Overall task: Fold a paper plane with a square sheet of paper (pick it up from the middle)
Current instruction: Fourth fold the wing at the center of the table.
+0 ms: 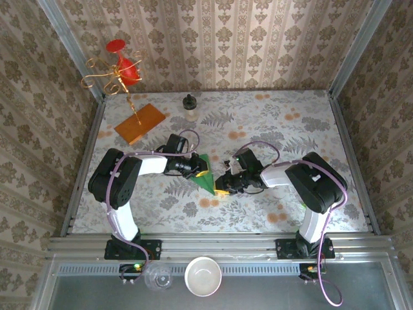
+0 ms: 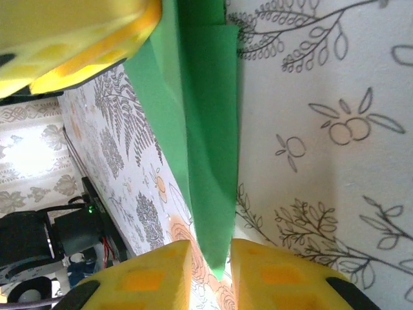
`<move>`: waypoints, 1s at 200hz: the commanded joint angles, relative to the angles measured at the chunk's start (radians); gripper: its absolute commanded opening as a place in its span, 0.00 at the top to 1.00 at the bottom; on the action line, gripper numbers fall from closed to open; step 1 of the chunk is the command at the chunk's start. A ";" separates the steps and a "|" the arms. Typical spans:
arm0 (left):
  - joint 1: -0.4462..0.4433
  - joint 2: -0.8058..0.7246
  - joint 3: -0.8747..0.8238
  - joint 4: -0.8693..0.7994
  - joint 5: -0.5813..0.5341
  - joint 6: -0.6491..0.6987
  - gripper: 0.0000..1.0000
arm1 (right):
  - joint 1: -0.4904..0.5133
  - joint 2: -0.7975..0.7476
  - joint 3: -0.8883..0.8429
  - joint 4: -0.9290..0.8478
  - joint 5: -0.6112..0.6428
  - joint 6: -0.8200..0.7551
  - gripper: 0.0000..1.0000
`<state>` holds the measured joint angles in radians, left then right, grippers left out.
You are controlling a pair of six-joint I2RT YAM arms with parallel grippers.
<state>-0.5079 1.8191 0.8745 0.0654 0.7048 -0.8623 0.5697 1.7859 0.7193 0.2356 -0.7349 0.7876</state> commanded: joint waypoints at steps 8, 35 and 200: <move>0.008 -0.001 -0.003 0.005 0.012 0.017 0.83 | 0.015 -0.039 0.046 -0.068 0.035 -0.044 0.75; 0.008 0.000 -0.004 0.009 0.012 0.013 0.83 | 0.022 -0.029 0.065 -0.084 0.049 -0.052 0.74; 0.008 0.008 -0.008 0.001 0.005 0.009 0.83 | 0.044 0.040 0.080 -0.097 0.061 -0.070 0.76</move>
<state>-0.5079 1.8191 0.8745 0.0662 0.7044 -0.8623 0.6079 1.8034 0.7925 0.1669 -0.6838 0.7353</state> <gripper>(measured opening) 0.168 0.240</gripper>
